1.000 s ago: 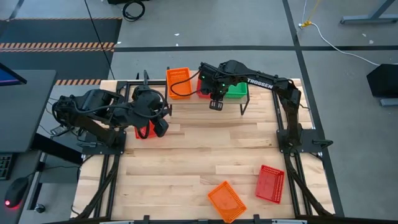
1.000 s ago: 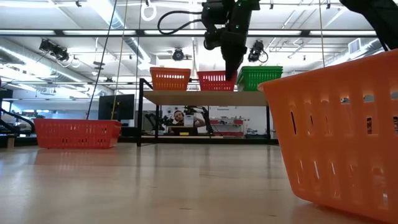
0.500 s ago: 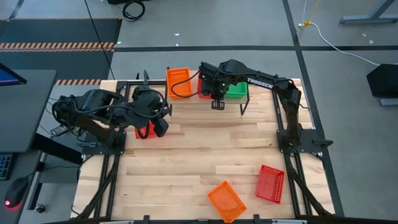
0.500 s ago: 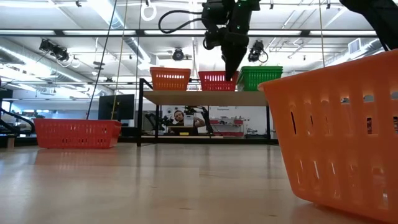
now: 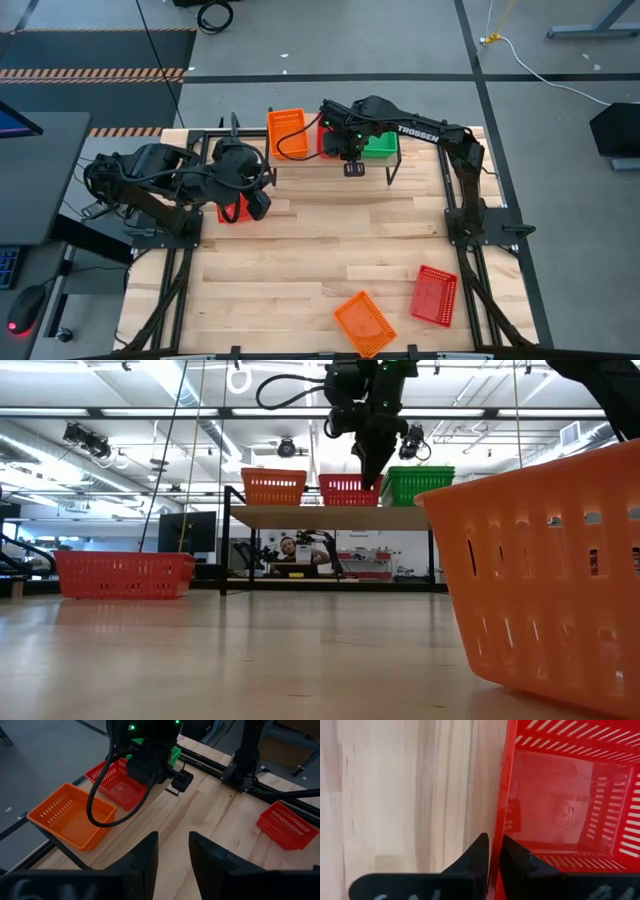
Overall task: Stack baskets on shelf by color
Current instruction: Adjust the red bin on the shelf
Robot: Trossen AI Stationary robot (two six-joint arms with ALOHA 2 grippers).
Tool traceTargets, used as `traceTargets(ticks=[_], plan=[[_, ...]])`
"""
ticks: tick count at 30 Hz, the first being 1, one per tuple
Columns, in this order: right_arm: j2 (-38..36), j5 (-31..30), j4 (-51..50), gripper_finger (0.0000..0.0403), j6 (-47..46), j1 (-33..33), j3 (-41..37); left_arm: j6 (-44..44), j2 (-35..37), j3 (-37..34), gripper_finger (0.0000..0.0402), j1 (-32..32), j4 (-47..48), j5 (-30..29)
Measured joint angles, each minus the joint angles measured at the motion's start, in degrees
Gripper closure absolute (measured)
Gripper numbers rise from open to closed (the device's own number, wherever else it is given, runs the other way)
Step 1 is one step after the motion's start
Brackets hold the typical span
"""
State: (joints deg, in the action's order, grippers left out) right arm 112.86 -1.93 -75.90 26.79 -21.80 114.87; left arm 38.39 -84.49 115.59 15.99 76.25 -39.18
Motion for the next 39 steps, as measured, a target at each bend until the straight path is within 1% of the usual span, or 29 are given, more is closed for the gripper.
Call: traceTargets(ticks=[8, 17, 20, 26, 30, 34, 39], plan=[[0.0, 0.0, 0.0, 0.0361, 0.5, 0.0, 0.0, 0.0, 0.0, 0.0, 0.0285, 0.0, 0.0, 0.0], [0.0, 0.0, 0.0, 0.0372, 0.4, 0.0, 0.0, 0.0, 0.0, 0.0, 0.0285, 0.0, 0.0, 0.0], [0.0, 0.0, 0.0, 0.0364, 0.3, 0.0, 0.0, 0.0, 0.0, 0.0, 0.0285, 0.0, 0.0, 0.0], [0.0, -1.6, 0.2, 0.0324, -2.6, 0.1, 0.0, 0.1, 0.0, 0.0, 0.0285, 0.0, 0.0, 0.0], [0.0, -1.7, 0.2, 0.0303, -3.1, 0.0, 0.0, 0.1, 0.0, 0.0, 0.0285, 0.0, 0.0, 0.0], [0.0, -1.6, 0.4, 0.0296, -6.4, -0.1, 0.0, 0.1, 0.0, 0.0, 0.0285, 0.0, 0.0, 0.0], [0.0, -1.1, 0.9, 0.03, -9.1, -0.1, 0.0, 0.3, 0.0, 0.0, 0.0285, 0.0, 0.0, 0.0]])
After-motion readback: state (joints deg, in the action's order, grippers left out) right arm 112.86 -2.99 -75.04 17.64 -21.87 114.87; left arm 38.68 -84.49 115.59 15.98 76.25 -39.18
